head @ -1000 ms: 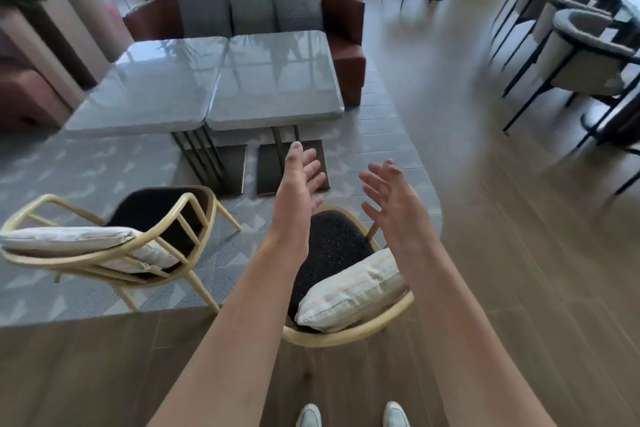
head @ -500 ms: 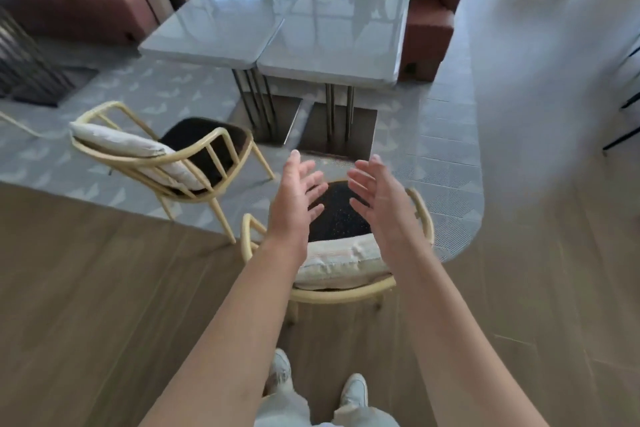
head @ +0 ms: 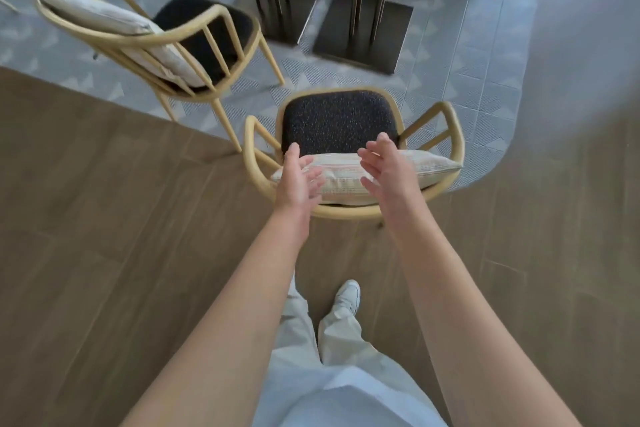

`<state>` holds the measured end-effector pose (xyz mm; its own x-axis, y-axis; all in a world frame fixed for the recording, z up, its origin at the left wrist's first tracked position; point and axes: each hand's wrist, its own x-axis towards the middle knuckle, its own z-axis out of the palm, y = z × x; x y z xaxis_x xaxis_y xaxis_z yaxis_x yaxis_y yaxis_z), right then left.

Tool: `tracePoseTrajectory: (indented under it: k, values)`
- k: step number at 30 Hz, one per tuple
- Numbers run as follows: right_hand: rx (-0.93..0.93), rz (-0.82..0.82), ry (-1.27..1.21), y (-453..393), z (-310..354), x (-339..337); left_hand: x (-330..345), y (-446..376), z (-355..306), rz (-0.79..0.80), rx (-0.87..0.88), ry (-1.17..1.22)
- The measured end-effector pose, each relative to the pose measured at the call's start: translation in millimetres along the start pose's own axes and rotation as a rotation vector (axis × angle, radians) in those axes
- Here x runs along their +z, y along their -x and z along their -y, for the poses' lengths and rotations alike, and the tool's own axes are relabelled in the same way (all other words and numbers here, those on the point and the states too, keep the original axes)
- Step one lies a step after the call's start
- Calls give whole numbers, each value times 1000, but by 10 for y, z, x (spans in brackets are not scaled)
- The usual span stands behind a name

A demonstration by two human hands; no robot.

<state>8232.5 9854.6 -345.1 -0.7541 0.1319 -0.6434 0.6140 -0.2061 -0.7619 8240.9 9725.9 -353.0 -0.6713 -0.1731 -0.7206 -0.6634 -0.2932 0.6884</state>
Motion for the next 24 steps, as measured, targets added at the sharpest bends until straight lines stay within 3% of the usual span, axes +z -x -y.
tracePoseTrajectory:
  k: [7,13,24]
  values:
    - [109,-43,-25,-171,-390,-78,-72,-222,453,-18,-154,50]
    - [203,-185,-74,-345,-750,-173,-149,-440,622,-69,-255,122]
    - [362,-380,-219,-452,-1071,-347,-42,-640,961,-222,-317,155]
